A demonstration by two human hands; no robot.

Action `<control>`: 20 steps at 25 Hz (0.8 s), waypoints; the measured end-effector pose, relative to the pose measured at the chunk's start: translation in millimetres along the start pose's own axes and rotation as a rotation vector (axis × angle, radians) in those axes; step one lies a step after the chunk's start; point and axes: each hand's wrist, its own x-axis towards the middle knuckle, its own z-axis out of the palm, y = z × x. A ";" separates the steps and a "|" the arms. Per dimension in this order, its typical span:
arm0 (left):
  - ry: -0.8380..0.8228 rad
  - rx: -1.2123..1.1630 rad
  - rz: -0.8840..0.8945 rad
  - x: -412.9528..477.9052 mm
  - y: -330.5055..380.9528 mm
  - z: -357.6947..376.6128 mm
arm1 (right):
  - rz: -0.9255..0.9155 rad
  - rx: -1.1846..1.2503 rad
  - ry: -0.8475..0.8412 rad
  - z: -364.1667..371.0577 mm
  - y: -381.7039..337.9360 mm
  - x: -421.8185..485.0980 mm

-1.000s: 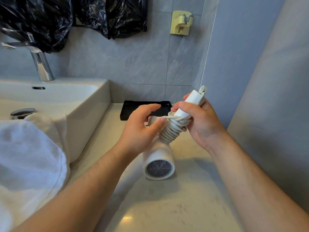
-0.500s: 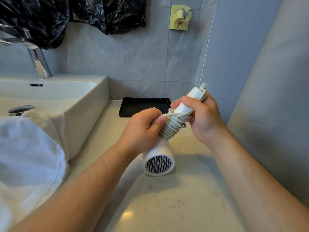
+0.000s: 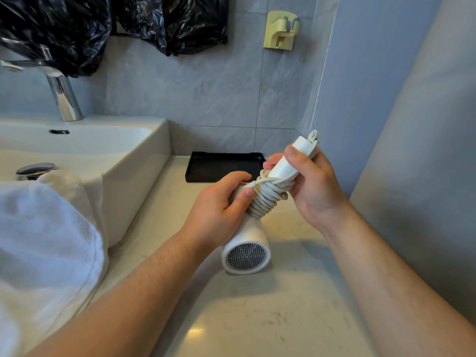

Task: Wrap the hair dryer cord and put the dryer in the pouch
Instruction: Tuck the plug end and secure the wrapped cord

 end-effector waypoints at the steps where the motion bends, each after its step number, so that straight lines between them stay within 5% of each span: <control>1: -0.016 -0.020 -0.007 0.0 -1.4 -0.6 | 0.012 0.034 -0.014 0.3 -0.5 -0.3; 7: 0.005 -0.406 -0.215 3.5 -5.6 0.7 | 0.051 0.049 0.045 4.2 -0.7 -2.0; 14: 0.013 -0.569 -0.561 7.5 3.3 -1.5 | 0.104 -0.177 0.300 -2.8 -4.8 5.4; 17: 0.041 -0.476 -0.773 9.4 6.5 -1.9 | 0.094 -0.038 0.412 -9.6 -8.0 9.9; 20: -0.068 -0.669 -0.942 10.2 13.1 -4.7 | 0.062 0.206 0.473 -12.9 -12.4 12.7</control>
